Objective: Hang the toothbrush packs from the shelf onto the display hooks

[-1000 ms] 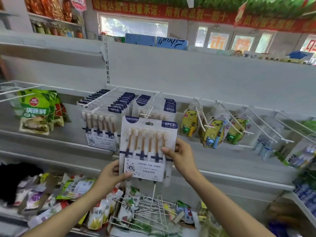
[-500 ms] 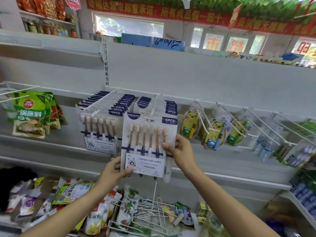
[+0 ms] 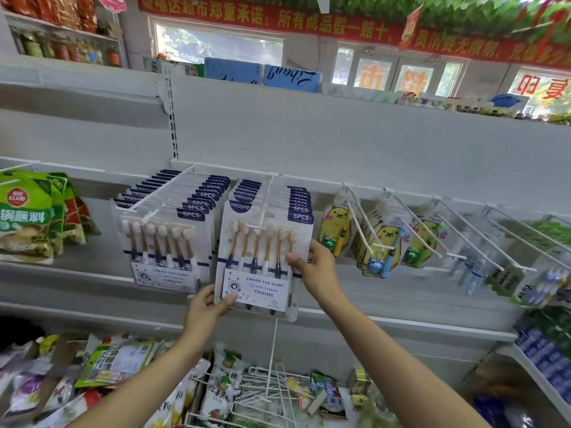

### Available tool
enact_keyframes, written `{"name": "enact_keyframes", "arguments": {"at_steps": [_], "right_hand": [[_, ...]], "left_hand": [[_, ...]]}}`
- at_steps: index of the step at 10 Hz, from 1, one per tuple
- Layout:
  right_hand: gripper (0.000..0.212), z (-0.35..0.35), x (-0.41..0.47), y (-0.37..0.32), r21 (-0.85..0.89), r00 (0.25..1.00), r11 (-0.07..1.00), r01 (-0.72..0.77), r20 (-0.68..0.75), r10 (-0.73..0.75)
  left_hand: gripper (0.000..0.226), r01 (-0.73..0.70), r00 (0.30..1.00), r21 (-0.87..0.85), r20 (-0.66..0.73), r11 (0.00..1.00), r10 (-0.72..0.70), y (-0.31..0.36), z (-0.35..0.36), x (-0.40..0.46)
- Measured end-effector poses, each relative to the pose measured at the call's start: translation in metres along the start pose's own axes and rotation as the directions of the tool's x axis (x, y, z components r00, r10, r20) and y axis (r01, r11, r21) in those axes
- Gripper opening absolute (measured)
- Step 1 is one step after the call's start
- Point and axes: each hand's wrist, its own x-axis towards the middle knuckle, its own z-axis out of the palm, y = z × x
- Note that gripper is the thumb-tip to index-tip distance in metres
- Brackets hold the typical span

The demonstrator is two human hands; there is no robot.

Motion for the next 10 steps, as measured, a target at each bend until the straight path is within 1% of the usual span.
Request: {"name": "enact_keyframes", "arguments": {"at_steps": [1, 2, 3, 4, 6, 7, 8, 9, 10], "right_hand": [[0.017, 0.003, 0.012, 0.004, -0.041, 1.000, 0.999, -0.004, -0.023, 0.003], [0.017, 0.003, 0.022, 0.005, -0.088, 1.000, 0.996, -0.002, -0.027, 0.000], [0.014, 0.003, 0.030, 0.008, -0.104, 1.000, 0.994, -0.010, -0.021, 0.008], [0.014, 0.003, 0.033, 0.011, -0.136, 1.000, 0.991, -0.002, -0.014, 0.001], [0.017, -0.001, 0.038, 0.016, -0.186, 1.000, 0.982, -0.022, 0.001, 0.023], [0.021, -0.002, 0.037, 0.017, -0.166, 0.999, 0.986, -0.033, 0.023, 0.038], [0.031, -0.008, 0.034, 0.015, -0.246, 0.997, 0.967, -0.063, 0.037, 0.074], [0.035, -0.021, 0.028, 0.018, -0.340, 0.997, 0.938, -0.063, 0.028, 0.077], [0.031, -0.038, 0.015, 0.021, -0.481, 0.999, 0.877, -0.002, 0.034, 0.021]], "left_hand": [[0.112, -0.015, 0.999, -0.006, -0.037, 1.000, 0.015, 0.015, 0.010, 0.003], [0.111, -0.009, 0.998, -0.015, -0.059, 1.000, 0.008, 0.010, 0.012, 0.014], [0.111, -0.002, 0.999, -0.009, -0.052, 1.000, 0.001, 0.004, 0.016, 0.021], [0.096, 0.021, 0.998, 0.028, -0.059, 0.999, -0.020, 0.025, 0.024, 0.012], [0.086, 0.017, 0.999, 0.110, -0.049, 0.994, -0.012, 0.025, 0.023, 0.014], [0.098, -0.012, 0.998, 0.181, -0.054, 0.983, 0.022, 0.009, 0.016, 0.018], [0.093, 0.031, 0.998, 0.206, -0.065, 0.978, -0.018, 0.011, 0.016, 0.013], [0.068, 0.069, 0.996, 0.137, -0.058, 0.988, -0.061, 0.011, 0.020, 0.001], [0.063, 0.064, 0.998, 0.189, -0.027, 0.980, -0.060, 0.005, 0.023, -0.008]]}}
